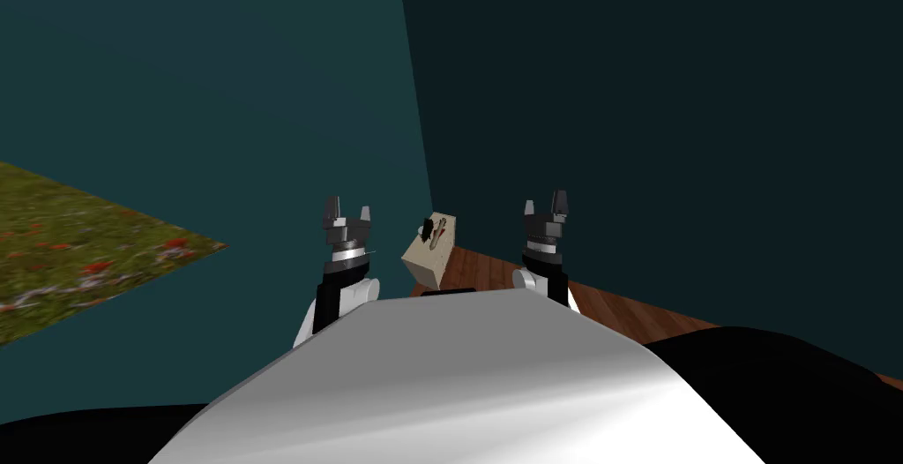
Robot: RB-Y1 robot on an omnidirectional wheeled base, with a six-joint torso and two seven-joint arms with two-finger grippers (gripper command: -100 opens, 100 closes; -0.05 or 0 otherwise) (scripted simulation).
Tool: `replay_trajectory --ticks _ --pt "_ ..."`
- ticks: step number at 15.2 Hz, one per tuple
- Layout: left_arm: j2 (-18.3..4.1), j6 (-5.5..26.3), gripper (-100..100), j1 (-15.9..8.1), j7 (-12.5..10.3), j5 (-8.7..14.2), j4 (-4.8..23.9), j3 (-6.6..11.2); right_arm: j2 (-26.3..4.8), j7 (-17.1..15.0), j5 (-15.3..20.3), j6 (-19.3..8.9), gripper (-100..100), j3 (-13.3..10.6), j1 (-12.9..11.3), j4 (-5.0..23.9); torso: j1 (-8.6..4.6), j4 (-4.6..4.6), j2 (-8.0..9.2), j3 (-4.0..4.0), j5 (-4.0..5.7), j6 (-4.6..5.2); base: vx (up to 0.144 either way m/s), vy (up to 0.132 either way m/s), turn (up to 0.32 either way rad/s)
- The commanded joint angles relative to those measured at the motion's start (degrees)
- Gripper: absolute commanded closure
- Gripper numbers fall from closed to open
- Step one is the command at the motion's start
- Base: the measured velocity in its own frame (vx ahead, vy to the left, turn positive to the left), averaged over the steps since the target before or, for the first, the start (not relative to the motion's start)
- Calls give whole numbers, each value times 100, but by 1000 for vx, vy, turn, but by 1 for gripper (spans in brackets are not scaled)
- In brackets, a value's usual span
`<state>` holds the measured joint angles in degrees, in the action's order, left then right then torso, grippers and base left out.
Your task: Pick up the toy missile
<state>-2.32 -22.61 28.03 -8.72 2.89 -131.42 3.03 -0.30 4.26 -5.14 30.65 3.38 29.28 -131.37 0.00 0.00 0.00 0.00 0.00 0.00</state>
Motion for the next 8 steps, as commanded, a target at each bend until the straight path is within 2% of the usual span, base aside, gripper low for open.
replay_trajectory --ticks 1,3,6,7,8 --pt "-174 -8 -100 -24 -9 24 150 57 0 0 0 0 0 0 0 0 0 0 0 0 0 0 -2 -31 -28" --pt "-323 -19 -100 -60 -21 61 372 142 1 0 0 0 0 -1 0 0 -19 0 1 0 3 1 -7 -97 -53" --pt "-513 -45 -100 -140 -49 141 825 332 2 0 0 0 0 -2 0 0 -63 0 3 1 13 2 -10 -167 -56" --pt "-513 -45 -100 -140 -49 141 863 332 2 0 0 0 0 -2 0 0 -68 0 2 1 14 1 13 -143 -36" --pt "-567 -56 -100 -173 -61 174 1059 409 2 0 0 0 0 -2 0 0 -64 0 -1 -1 14 1 13 -125 -43"
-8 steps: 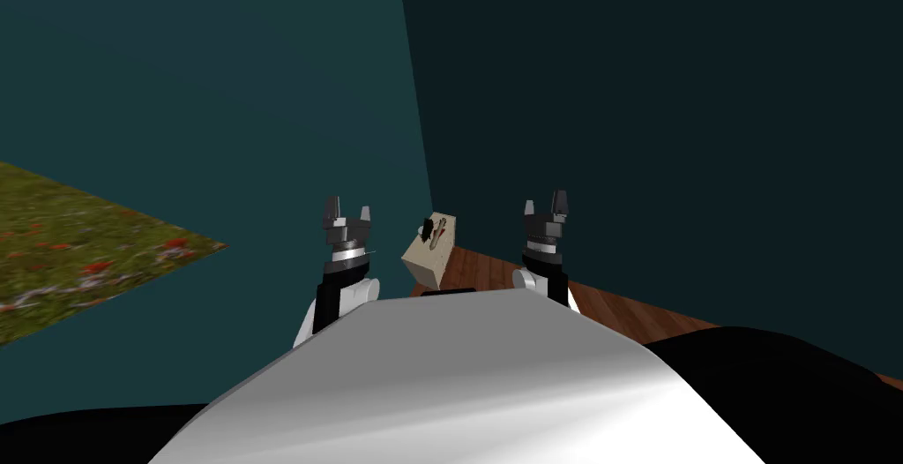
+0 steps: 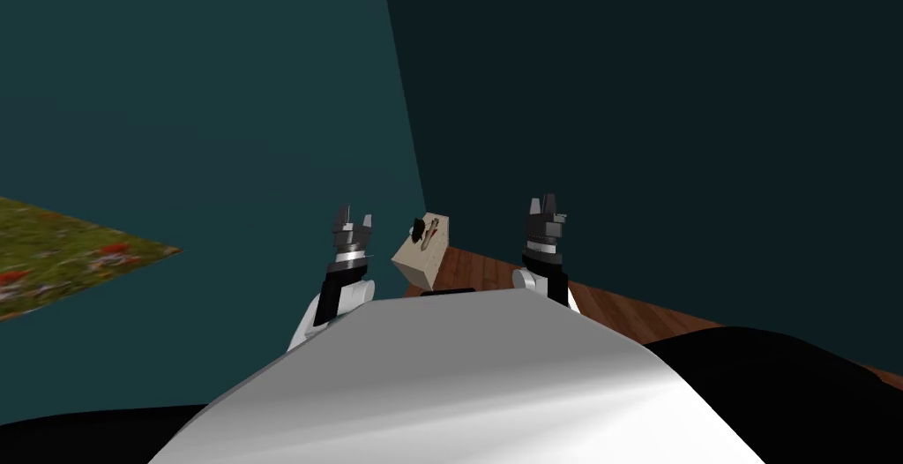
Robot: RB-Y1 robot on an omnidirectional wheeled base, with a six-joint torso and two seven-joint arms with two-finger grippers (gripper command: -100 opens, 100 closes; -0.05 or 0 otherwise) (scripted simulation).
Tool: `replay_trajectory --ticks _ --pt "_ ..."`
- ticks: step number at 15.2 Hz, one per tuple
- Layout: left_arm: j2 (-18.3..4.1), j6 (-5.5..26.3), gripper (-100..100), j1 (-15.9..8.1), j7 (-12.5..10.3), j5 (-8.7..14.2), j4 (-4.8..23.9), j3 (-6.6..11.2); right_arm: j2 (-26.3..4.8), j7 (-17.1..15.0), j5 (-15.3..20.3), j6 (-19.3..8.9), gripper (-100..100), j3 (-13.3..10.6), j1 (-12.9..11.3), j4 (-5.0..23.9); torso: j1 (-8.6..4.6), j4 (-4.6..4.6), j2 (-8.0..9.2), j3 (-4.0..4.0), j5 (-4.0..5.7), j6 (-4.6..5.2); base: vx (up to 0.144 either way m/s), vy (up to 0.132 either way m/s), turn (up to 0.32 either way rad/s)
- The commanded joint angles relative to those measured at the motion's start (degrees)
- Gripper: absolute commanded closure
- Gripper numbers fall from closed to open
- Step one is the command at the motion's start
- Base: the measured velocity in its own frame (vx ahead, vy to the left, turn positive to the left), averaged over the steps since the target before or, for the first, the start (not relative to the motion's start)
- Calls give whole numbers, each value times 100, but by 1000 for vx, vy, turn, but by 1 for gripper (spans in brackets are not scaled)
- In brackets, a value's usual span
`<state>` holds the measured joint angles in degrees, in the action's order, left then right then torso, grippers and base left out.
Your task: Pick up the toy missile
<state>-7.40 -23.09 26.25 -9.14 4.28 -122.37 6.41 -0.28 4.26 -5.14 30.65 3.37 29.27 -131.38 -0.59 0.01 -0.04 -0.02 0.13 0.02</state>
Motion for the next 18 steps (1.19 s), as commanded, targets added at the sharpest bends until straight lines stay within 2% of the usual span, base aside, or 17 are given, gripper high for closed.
replay_trajectory --ticks 1,2,3,4,5,6,7,8,9,10,11,12,14,15,17,18 --pt "-59 -8 -100 5 -19 35 158 72 0 0 0 0 0 0 0 0 0 0 0 0 0 0 12 -109 -38" --pt "-108 -20 -100 -31 -31 71 374 156 0 0 0 0 0 0 0 0 6 0 -1 0 -1 -1 27 -121 -52" --pt "-108 -20 -100 -31 -31 71 374 156 0 0 0 0 0 0 0 0 6 1 -4 -2 -2 -1 30 -115 -40" --pt "-153 -33 -100 -69 -45 109 561 247 0 0 0 0 0 0 0 0 8 2 -6 -3 -2 -2 25 -123 -50" --pt "-153 -33 -100 -69 -45 109 606 247 0 0 0 0 0 0 0 0 7 1 -6 -4 -2 -1 25 -115 -36" --pt "-194 -46 -100 -110 -59 149 819 342 0 0 0 0 0 0 0 0 9 2 -7 -4 -2 -1 7 -111 -1" --pt "-194 -46 -100 -110 -59 149 852 342 0 0 0 0 0 0 0 0 9 1 -3 -2 -2 -2 2 -97 9" --pt "-230 -60 -100 -153 -74 192 1044 443 0 0 0 0 0 1 0 0 14 0 0 0 -3 -2 11 -86 46" --pt "-230 -60 -100 -153 -74 192 1109 443 0 0 0 0 0 1 1 0 19 0 -1 0 -4 -3 0 -82 1" --pt "-263 -75 -100 -198 -89 236 1265 549 -1 0 0 0 0 1 0 0 22 0 2 1 -5 -2 2 -97 -8" --pt "-263 -75 -100 -198 -89 236 1378 549 0 0 0 0 0 1 0 0 20 0 3 2 -5 -2 8 -111 -9" --pt "-291 -91 -100 -245 -105 282 1520 658 0 0 0 0 0 0 0 0 16 0 3 2 -4 -2 13 -137 -86" --pt "-291 -91 -100 -245 -105 282 1656 658 0 0 0 0 0 -1 0 0 -9 2 -14 -7 1 4 91 -170 -203" --pt "-315 -108 -100 -293 -122 329 1829 772 0 0 0 0 0 0 1 0 -8 5 -26 -14 2 1 112 -136 -98" --pt "-315 -108 -100 -293 -122 329 1943 772 0 0 0 0 0 0 1 0 2 8 -34 -20 0 -1 76 -96 -19" --pt "-334 -125 -100 -344 -139 378 2126 888 -1 0 0 0 0 1 1 0 15 6 -27 -16 -2 -2 42 -77 -54"
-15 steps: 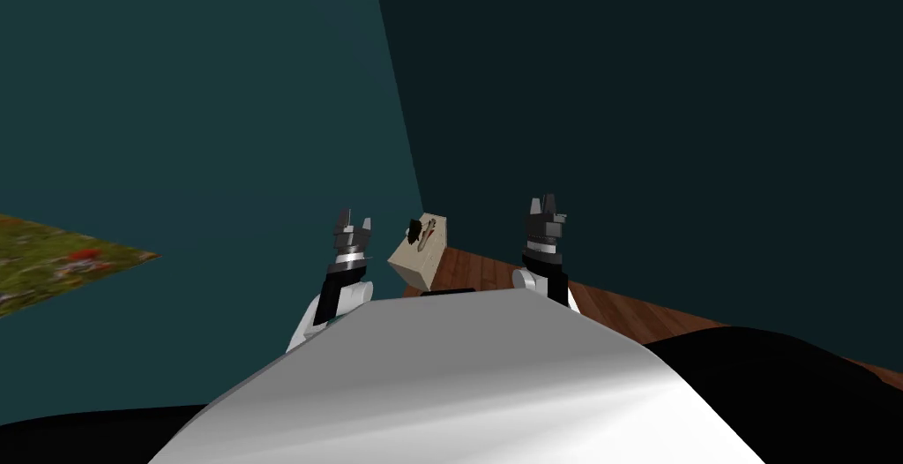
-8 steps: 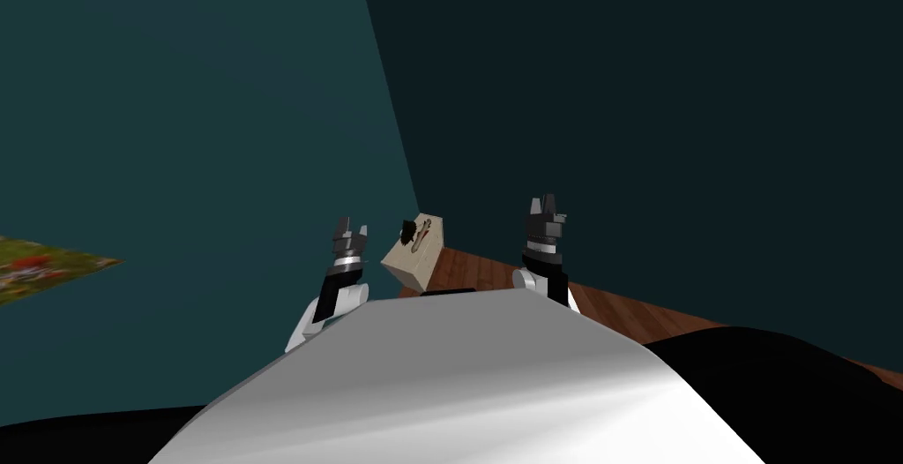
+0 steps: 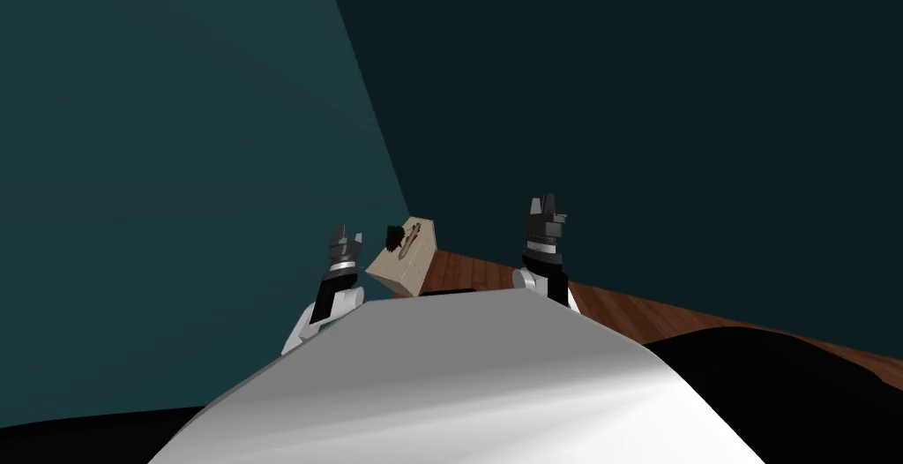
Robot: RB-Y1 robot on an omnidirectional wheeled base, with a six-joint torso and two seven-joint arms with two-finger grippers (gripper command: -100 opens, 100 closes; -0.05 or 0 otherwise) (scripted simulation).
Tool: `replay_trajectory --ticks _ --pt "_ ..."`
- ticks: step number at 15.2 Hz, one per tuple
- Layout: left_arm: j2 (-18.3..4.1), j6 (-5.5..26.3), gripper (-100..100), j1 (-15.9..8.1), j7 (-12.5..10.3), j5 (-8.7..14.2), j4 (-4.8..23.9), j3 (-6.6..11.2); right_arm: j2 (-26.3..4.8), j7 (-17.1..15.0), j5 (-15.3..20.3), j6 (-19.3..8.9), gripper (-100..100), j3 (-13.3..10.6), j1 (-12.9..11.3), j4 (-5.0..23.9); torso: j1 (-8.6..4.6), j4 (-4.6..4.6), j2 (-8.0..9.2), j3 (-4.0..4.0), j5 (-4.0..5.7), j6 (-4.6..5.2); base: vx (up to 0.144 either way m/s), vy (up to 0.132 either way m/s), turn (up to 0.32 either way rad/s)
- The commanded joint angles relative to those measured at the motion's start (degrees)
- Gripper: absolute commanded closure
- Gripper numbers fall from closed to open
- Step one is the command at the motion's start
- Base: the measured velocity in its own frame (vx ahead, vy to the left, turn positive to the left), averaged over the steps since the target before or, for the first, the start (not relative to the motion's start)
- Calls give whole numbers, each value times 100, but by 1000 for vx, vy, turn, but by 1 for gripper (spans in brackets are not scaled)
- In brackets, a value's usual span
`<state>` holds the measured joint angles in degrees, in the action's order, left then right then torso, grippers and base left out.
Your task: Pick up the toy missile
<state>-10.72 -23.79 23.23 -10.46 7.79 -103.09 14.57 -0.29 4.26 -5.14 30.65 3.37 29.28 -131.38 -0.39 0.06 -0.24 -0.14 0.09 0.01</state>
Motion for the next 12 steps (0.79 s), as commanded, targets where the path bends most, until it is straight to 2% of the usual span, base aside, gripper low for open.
replay_trajectory --ticks 1,2,3,4,5,7,8,10,11,12 --pt "-2 -54 -100 -41 -6 27 286 72 0 0 0 0 0 0 0 0 0 0 0 0 0 0 42 -87 -63" --pt "-2 -54 -100 -41 -6 27 309 72 0 0 0 0 0 0 0 0 1 -1 4 2 -1 -1 32 -73 -16" --pt "-18 -72 -100 -92 -23 77 537 191 0 0 0 0 0 0 0 0 4 -2 8 5 -1 -1 49 -96 -50" --pt "-18 -72 -100 -92 -23 77 609 191 0 0 0 0 0 0 0 0 -1 -2 7 5 -1 0 58 -110 -58" --pt "-30 -90 -100 -145 -41 127 741 313 0 0 0 0 0 0 0 0 -5 -1 5 3 0 0 80 -135 -99" --pt "-30 -90 -100 -145 -41 127 914 313 0 0 0 0 0 0 0 0 -16 1 -4 -2 3 0 68 -106 -34" --pt "-37 -108 -100 -199 -59 179 1064 436 0 0 0 0 0 0 0 0 -6 0 0 0 2 -1 61 -89 -42" --pt "-37 -108 -100 -199 -59 179 1221 436 0 0 0 0 0 0 0 0 -4 0 0 0 1 0 58 -84 -45" --pt "-41 -127 -100 -254 -77 231 1432 561 0 0 0 0 0 0 0 0 3 -1 3 2 0 -1 69 -81 -82" --pt "-41 -127 -100 -254 -77 231 1531 561 0 0 0 0 0 0 0 0 2 -1 1 1 -1 0 77 -93 -65"
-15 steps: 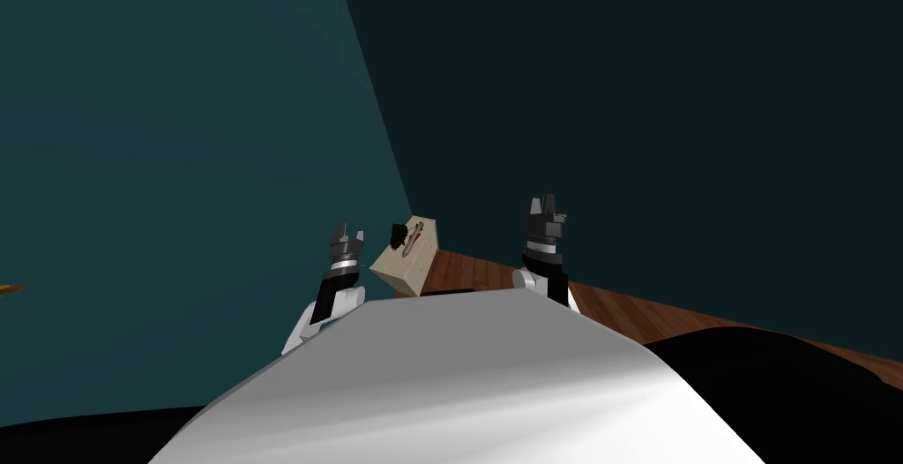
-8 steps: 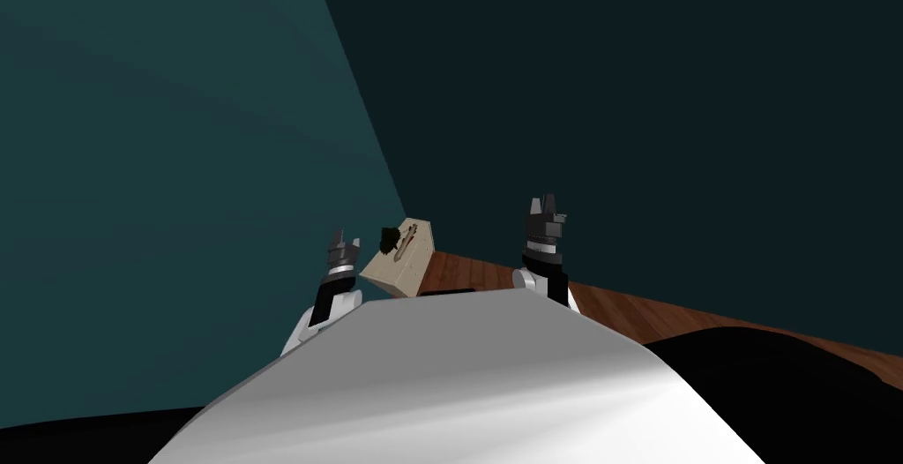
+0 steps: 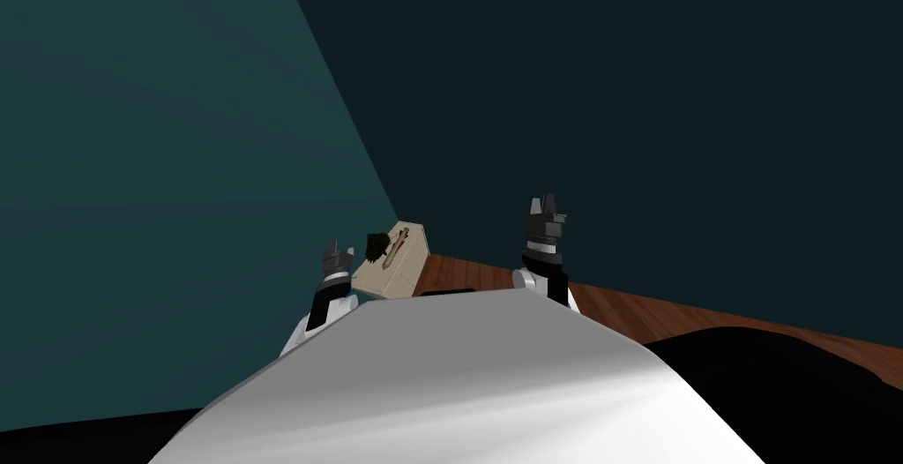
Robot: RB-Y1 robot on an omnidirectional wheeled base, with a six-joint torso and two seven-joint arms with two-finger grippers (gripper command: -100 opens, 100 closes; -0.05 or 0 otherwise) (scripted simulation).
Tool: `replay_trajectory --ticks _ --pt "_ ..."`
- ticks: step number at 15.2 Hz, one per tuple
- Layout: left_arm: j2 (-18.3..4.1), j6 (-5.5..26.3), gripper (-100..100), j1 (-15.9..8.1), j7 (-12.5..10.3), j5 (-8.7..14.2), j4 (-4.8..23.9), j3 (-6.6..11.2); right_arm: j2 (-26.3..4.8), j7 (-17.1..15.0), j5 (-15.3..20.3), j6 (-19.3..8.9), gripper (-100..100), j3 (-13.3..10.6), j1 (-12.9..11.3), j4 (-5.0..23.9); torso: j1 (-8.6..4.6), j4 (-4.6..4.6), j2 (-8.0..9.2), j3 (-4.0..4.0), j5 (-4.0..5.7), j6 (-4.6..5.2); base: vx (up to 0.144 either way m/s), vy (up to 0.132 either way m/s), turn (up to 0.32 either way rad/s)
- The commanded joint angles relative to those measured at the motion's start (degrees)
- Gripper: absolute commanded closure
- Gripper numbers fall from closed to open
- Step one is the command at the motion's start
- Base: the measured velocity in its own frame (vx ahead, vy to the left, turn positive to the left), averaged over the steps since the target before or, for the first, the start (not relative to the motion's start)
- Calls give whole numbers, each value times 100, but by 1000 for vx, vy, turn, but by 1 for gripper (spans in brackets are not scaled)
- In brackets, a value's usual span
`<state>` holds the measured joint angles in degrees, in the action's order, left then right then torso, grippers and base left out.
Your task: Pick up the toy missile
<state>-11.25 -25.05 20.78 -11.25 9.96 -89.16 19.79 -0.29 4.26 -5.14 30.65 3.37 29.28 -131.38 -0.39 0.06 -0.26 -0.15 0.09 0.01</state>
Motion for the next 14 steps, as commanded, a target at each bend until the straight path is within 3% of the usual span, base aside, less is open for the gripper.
replay_trajectory --ticks 1,3,4,5,8,10,11,14 --pt "11 -20 -100 -64 -17 66 286 163 0 0 0 0 0 0 0 0 0 0 0 0 0 0 98 -117 -71" --pt "11 -20 -100 -64 -17 66 449 163 0 0 0 0 0 0 0 0 -10 3 -10 -6 2 -1 91 -101 -35" --pt "16 -40 -100 -120 -35 118 697 289 0 0 0 0 0 0 0 0 -3 2 -5 -4 2 -1 65 -97 -59" --pt "16 -40 -100 -120 -35 118 758 289 0 0 0 0 0 0 0 0 -5 1 -2 -2 1 1 68 -93 -68" --pt "36 -80 -100 -232 -70 222 1222 540 0 0 0 0 0 0 0 0 -2 2 -11 -6 1 -1 116 -103 -81" --pt "36 -80 -100 -232 -70 222 1370 540 0 0 0 0 0 0 1 0 -15 4 -17 -10 3 -1 92 -102 -32" --pt "52 -100 -100 -289 -88 273 1523 664 0 0 0 0 0 0 0 0 -5 3 -8 -5 2 -1 75 -71 -59" --pt "52 -100 -100 -289 -88 273 1670 664 0 0 0 0 0 0 0 0 9 0 1 0 -1 -1 59 -48 -28"
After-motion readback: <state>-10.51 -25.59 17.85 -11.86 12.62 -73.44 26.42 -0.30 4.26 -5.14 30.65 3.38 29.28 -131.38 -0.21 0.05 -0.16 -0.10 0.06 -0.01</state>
